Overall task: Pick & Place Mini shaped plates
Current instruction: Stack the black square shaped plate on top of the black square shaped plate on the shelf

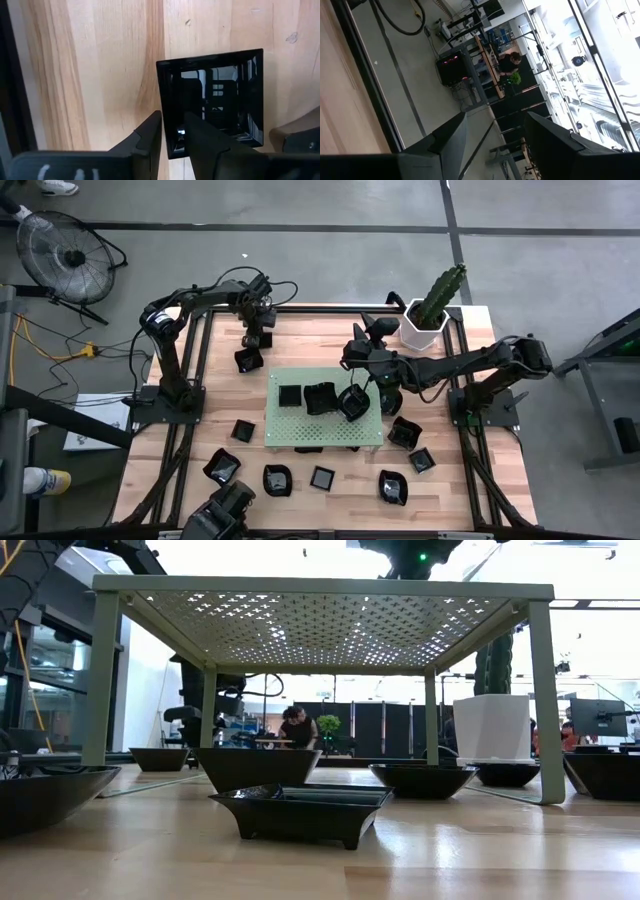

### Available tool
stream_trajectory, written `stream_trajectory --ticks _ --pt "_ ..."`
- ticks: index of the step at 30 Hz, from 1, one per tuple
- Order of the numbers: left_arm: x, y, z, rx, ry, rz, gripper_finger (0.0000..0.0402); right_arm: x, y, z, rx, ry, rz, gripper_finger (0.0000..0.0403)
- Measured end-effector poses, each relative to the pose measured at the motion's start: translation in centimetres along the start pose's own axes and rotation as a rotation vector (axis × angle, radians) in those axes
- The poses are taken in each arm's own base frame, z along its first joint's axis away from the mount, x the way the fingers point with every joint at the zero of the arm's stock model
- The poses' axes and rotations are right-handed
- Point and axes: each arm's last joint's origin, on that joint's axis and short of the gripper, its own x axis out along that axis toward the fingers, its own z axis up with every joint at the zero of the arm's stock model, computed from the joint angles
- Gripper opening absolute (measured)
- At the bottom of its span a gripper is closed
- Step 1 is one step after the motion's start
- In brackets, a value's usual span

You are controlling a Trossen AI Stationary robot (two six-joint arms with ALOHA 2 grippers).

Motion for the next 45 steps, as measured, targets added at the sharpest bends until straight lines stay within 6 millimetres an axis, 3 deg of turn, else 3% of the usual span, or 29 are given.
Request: stream_trajectory --ticks 9,20,35,45 --pt "-0.1 0.0 0.0 -0.011 0.000 -0.001 0.0009 0.0 0.0 0.0 0.002 0.001 -0.001 0.0197" --pt "-0.7 -0.2 0.0 -0.009 -0.001 0.003 0.0002 0.0 0.0 0.0 0.002 0.002 -0.002 0.0197" --pt "-7.1 -0.1 1.0 0.000 0.023 0.020 0.0001 0.0 0.0 0.0 0.001 0.002 -0.002 0.0197" --pt "-11.2 -1.2 1.3 0.010 0.033 -0.019 0.0001 0.0 0.0 0.0 0.001 0.005 -0.003 0.0197"
